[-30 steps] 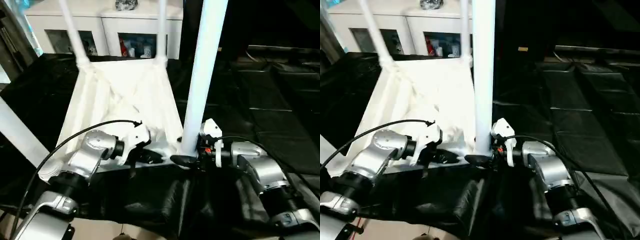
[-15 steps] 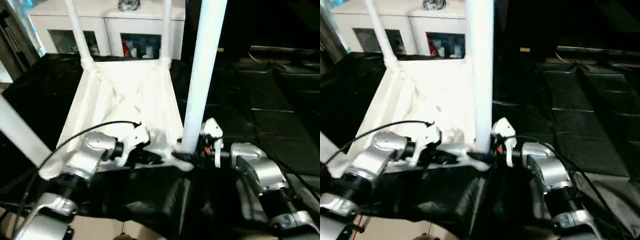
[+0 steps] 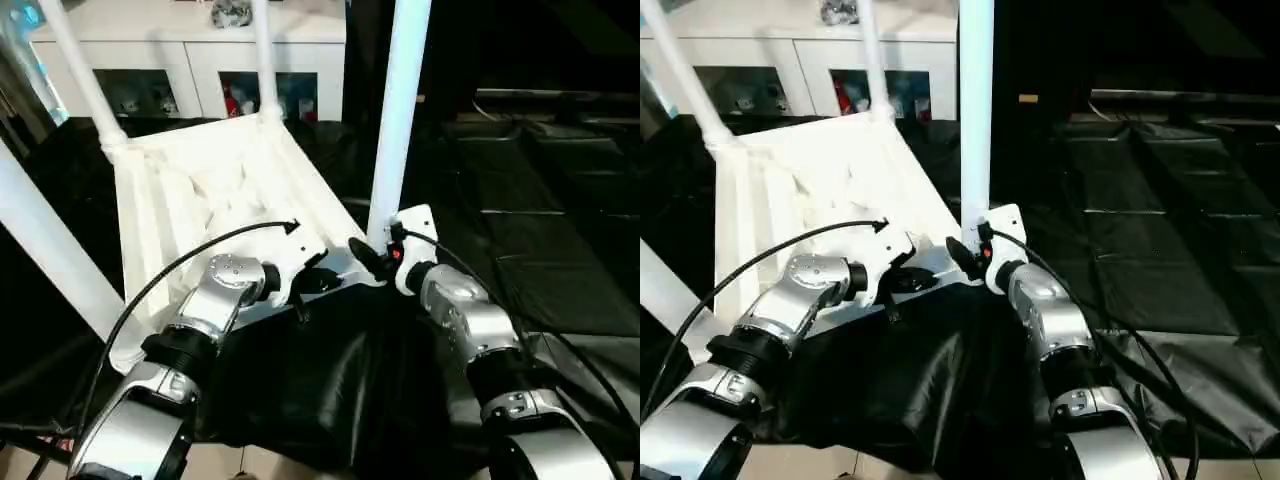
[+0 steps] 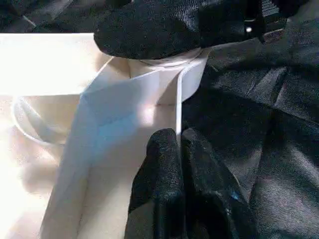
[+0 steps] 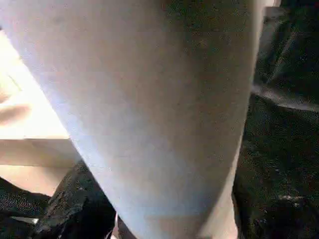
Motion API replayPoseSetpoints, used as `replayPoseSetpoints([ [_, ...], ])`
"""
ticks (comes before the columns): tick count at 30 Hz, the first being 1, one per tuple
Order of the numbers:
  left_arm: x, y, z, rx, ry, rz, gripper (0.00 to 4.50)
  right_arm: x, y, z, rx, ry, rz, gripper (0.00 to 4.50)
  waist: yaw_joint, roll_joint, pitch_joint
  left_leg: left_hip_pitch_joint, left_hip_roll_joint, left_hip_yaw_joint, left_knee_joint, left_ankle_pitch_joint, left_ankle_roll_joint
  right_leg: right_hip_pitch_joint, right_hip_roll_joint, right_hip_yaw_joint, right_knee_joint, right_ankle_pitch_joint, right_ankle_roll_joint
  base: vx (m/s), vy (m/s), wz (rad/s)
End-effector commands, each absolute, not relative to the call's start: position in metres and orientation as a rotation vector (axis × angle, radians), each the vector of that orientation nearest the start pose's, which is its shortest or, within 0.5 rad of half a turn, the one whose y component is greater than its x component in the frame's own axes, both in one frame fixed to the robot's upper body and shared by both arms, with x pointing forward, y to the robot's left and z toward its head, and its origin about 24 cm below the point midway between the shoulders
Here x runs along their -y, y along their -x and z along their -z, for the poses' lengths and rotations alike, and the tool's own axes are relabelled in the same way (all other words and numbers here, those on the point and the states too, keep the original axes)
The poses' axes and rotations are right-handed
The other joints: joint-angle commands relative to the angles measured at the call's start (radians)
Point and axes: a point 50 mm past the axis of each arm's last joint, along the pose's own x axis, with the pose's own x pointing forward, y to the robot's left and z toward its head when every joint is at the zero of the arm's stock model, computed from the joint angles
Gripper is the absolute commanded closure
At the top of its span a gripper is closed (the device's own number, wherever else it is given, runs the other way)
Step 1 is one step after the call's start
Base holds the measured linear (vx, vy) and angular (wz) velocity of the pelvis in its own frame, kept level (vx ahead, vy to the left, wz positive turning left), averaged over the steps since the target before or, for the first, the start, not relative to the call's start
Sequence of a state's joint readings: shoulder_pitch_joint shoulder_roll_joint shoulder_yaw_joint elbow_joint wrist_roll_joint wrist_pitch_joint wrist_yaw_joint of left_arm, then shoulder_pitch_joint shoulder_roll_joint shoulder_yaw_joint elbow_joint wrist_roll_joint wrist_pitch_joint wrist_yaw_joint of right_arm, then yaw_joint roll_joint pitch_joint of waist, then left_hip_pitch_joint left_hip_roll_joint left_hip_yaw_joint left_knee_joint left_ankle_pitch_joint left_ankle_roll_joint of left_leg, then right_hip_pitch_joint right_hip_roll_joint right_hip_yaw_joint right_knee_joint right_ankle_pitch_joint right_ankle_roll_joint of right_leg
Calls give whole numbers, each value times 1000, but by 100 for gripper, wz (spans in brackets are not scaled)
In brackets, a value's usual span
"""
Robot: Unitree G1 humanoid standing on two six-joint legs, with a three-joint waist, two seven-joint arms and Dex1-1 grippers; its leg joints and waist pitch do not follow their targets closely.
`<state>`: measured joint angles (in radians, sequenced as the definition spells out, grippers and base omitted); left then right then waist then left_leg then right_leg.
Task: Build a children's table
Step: Rotate leg to tighten
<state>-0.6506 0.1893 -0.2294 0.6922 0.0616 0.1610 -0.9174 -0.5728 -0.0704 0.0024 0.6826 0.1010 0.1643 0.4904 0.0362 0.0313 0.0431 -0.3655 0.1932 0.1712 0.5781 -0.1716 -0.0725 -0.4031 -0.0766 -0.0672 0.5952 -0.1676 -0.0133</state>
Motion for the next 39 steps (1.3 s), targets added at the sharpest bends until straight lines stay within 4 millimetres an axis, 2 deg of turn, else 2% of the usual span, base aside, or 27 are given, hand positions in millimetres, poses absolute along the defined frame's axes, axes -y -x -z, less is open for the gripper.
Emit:
replayPoseSetpoints([
  [1,-68,-336,-69,-258,-294,1187,450,65,-324,-24,-372,-106,-817,108,2,-6,-61,3,27,-6,-65,-253,44,51,-61,41,-78,-272,-201,0,0,0],
  [2,-68,-336,-69,-258,-294,1187,450,65,-324,-24,-372,-106,-817,96,1,-5,-63,2,28,-7,-66,-238,48,53,-61,40,-74,-239,-209,0,0,0],
  [4,-76,-328,-67,-260,-288,1267,450,70,-317,-27,-368,-74,-949,82,1,-9,-63,1,28,-5,-63,-228,60,57,-61,40,-71,-204,-222,0,0,0],
  [8,-89,-318,-63,-284,-306,1347,450,84,-310,-29,-364,8,-1073,50,7,-8,-63,1,33,-1,-60,-190,88,57,-61,39,-64,-142,-248,0,0,0],
  [13,-105,-312,-61,-311,-316,1399,450,102,-299,-37,-375,7,-1233,50,21,-8,-59,6,38,0,-63,-229,76,54,-60,40,-69,-217,-233,0,0,0],
  [14,-108,-311,-61,-321,-316,1410,450,106,-297,-38,-381,5,-1256,50,24,-13,-59,7,38,0,-64,-233,75,53,-60,40,-70,-231,-229,0,0,0],
  [15,-108,-311,-61,-321,-316,1410,450,106,-297,-38,-381,5,-1256,50,28,-10,-59,7,39,0,-64,-235,73,52,-60,41,-69,-236,-226,0,0,0],
  [19,-116,-307,-60,-348,-321,1440,450,117,-289,-40,-430,-1,-1335,50,36,-10,-59,7,39,0,-64,-229,64,50,-63,42,-69,-238,-225,0,0,0],
  [20,-116,-306,-60,-351,-323,1442,450,118,-288,-39,-436,3,-1341,74,37,-11,-59,7,39,0,-64,-226,61,50,-62,42,-68,-235,-223,0,0,0],
  [23,-117,-306,-60,-358,-327,1452,450,120,-287,-38,-452,11,-1351,87,41,-13,-59,7,37,0,-63,-220,57,49,-63,42,-69,-244,-219,0,0,0],
  [24,-118,-305,-60,-360,-329,1455,450,120,-287,-38,-454,10,-1353,87,43,-7,-60,8,37,-1,-63,-219,54,49,-63,42,-68,-243,-219,0,0,0],
  [26,-119,-304,-59,-372,-331,1470,450,119,-285,-38,-459,8,-1361,118,46,-9,-60,8,38,-1,-64,-215,52,50,-61,42,-68,-227,-216,0,0,0],
  [29,-119,-303,-59,-375,-328,1478,450,116,-282,-37,-463,6,-1367,133,47,-5,-61,10,38,-1,-65,-223,46,49,-61,42,-68,-223,-220,0,0,0],
  [31,-118,-302,-59,-375,-327,1479,450,115,-282,-37,-463,7,-1367,161,47,-6,-60,9,37,-1,-65,-227,44,49,-61,42,-68,-226,-221,0,0,0],
  [33,-116,-304,-60,-363,-329,1460,450,112,-284,-35,-444,21,-1332,172,46,-4,-60,9,37,-2,-65,-238,37,49,-62,42,-70,-241,-216,0,0,0],
  [36,-111,-309,-61,-344,-319,1414,450,107,-289,-32,-421,21,-1256,183,43,-6,-58,9,35,-2,-67,-252,29,48,-61,42,-73,-266,-208,0,0,0],
  [39,-101,-317,-63,-319,-305,1342,450,99,-297,-27,-418,4,-1119,187,36,-6,-54,12,32,-6,-70,-292,11,46,-63,41,-83,-352,-184,0,0,0],
])
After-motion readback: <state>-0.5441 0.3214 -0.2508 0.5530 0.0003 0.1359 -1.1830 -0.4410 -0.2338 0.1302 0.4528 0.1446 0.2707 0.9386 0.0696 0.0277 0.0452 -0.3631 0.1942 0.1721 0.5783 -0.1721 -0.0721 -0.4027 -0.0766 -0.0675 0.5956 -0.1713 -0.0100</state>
